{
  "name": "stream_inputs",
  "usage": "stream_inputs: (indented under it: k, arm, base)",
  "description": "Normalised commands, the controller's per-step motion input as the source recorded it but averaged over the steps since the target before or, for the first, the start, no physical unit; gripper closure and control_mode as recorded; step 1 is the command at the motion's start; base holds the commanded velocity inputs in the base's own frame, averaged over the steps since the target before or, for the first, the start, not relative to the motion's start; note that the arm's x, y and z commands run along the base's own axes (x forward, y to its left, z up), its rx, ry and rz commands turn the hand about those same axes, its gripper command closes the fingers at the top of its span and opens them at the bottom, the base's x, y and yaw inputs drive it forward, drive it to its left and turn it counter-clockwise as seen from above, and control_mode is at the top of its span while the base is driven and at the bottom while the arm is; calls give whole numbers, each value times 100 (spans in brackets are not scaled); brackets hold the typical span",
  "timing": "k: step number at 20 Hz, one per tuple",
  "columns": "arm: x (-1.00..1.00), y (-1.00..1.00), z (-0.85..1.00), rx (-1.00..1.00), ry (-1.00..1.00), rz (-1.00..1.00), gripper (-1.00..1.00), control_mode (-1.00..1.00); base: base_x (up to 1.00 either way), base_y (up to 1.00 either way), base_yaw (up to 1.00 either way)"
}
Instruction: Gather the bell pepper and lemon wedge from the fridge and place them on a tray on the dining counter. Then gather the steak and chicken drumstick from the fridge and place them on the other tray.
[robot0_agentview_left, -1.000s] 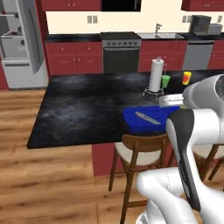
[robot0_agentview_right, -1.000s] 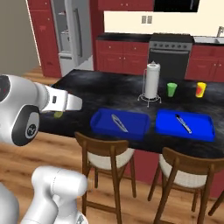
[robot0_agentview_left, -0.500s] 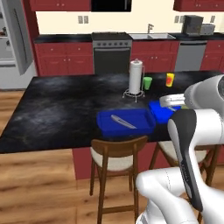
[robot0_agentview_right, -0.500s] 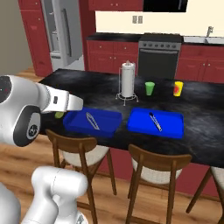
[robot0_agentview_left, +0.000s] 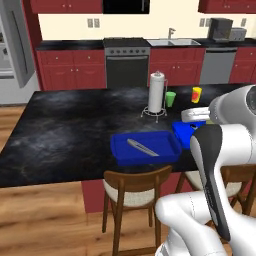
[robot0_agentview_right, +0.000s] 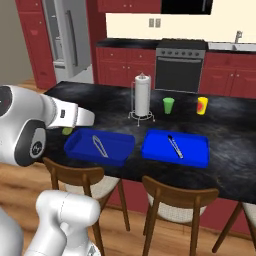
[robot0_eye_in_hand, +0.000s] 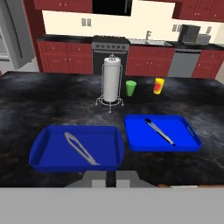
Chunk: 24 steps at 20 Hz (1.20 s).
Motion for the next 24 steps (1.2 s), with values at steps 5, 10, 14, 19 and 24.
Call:
stream_inputs:
  k: [5, 10, 14, 19, 24]
  arm:
    - [0, 0, 0, 0, 0, 0, 100, 100]
    - [0, 0, 0, 0, 0, 0, 100, 100]
    - [0, 0, 0, 0, 0, 0, 100, 100]
    - [0, 0, 0, 0, 0, 0, 100, 100]
    - [0, 0, 0, 0, 0, 0, 100, 100]
  base:
    - [63, -27, 0]
    - [70, -37, 8]
    - [63, -46, 24]
    - [60, -48, 34]
    - [62, -52, 37]
